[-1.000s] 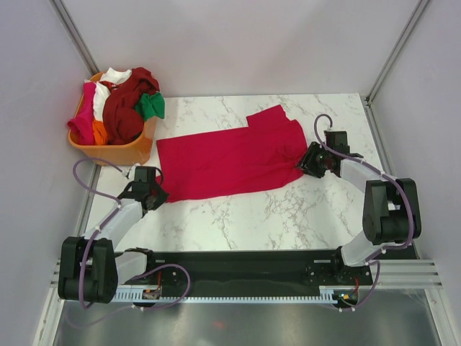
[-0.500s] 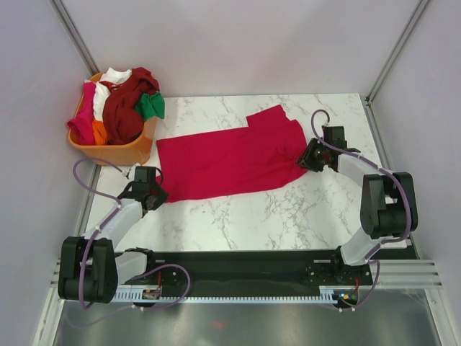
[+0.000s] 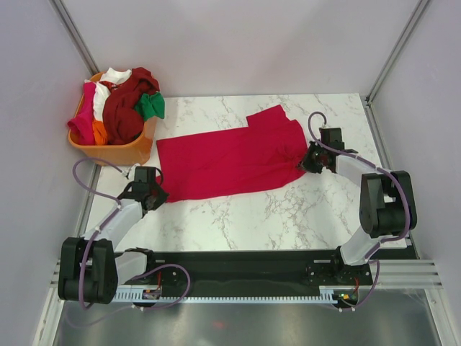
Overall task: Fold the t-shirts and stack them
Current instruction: Fold the tshirt
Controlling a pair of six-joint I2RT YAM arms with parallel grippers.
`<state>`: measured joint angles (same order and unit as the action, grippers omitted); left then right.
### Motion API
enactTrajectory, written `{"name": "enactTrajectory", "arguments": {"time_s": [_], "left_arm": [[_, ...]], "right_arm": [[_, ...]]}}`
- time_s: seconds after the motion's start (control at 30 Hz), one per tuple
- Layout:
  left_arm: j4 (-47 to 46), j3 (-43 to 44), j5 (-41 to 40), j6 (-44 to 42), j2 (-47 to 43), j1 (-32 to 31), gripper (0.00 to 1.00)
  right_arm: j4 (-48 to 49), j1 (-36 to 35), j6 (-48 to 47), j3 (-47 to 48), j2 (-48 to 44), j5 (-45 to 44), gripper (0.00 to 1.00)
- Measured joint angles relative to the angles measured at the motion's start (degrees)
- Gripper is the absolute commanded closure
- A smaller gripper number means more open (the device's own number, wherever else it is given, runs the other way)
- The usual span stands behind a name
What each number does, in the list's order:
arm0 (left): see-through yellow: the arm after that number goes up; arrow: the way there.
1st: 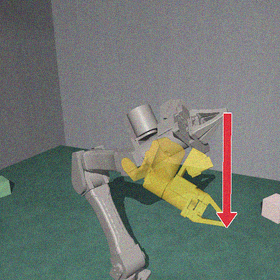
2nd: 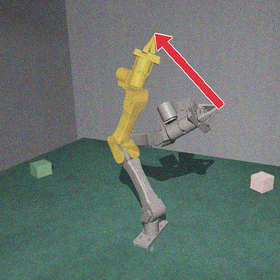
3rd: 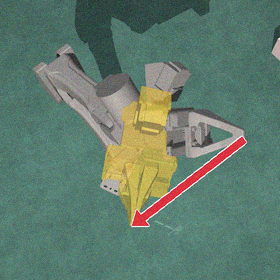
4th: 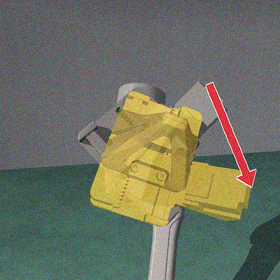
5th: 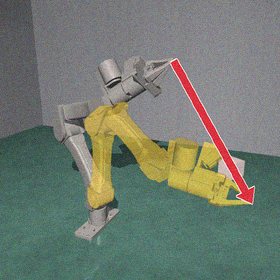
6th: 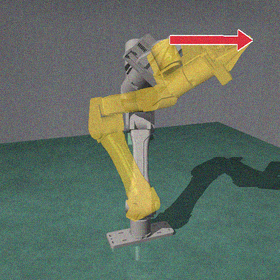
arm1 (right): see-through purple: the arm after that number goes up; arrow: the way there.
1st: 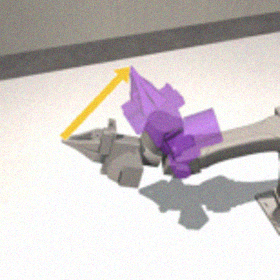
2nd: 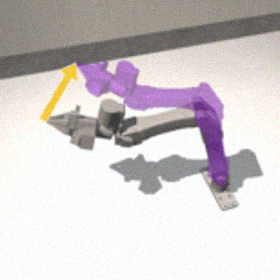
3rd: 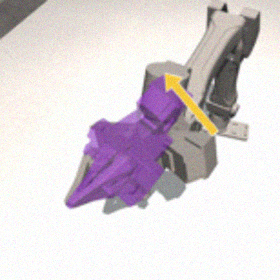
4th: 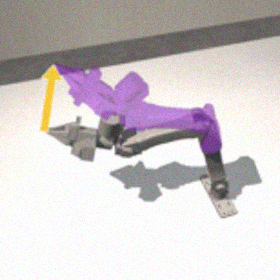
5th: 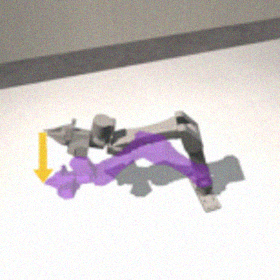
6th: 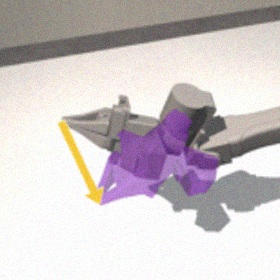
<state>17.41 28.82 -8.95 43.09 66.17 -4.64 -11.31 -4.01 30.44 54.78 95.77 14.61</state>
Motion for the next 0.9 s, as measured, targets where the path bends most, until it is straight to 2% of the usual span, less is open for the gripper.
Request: {"name": "enactTrajectory", "arguments": {"time_s": [0.2,0.43,0.53,0.67,0.7,0.73,0.77,0.8,0.83,0.9], "left_arm": [[1.75,-0.13,-0.68,1.01,-4.00,0.13,0.98],[7.13,-0.15,-1.40,1.88,-14.69,3.37,0.98],[8.13,-0.33,-0.22,2.25,-15.96,4.92,0.98],[9.77,-1.29,1.53,2.56,-16.09,5.51,0.98],[10.16,-1.73,1.88,2.67,-16.37,5.62,0.98],[10.47,-2.21,2.16,2.75,-16.87,5.66,0.98],[10.80,-2.69,2.47,2.91,-17.59,5.70,0.98],[11.17,-3.19,2.69,3.02,-18.45,5.73,0.98],[11.47,-3.61,2.95,3.19,-19.37,5.77,0.98],[11.96,-4.26,3.34,3.67,-20.79,5.88,0.98]], "right_arm": [[-2.56,1.57,-0.09,0.28,-0.37,-1.66,1.00],[-9.31,11.23,0.11,0.15,-6.25,-6.47,1.00],[-10.84,14.34,0.39,-0.59,-8.70,-7.43,1.00],[-12.26,14.99,0.37,-2.62,-9.70,-7.37,1.00],[-12.59,14.99,0.37,-3.28,-9.86,-7.41,0.94],[-13.03,15.04,0.33,-3.93,-10.10,-7.56,0.80],[-13.44,15.04,0.37,-4.57,-10.40,-7.87,0.59],[-13.84,15.04,0.76,-4.92,-10.64,-8.35,0.22],[-14.34,15.10,0.87,-5.20,-10.88,-9.16,0.10],[-15.10,15.32,0.63,-5.53,-11.54,-10.84,0.04]]}}
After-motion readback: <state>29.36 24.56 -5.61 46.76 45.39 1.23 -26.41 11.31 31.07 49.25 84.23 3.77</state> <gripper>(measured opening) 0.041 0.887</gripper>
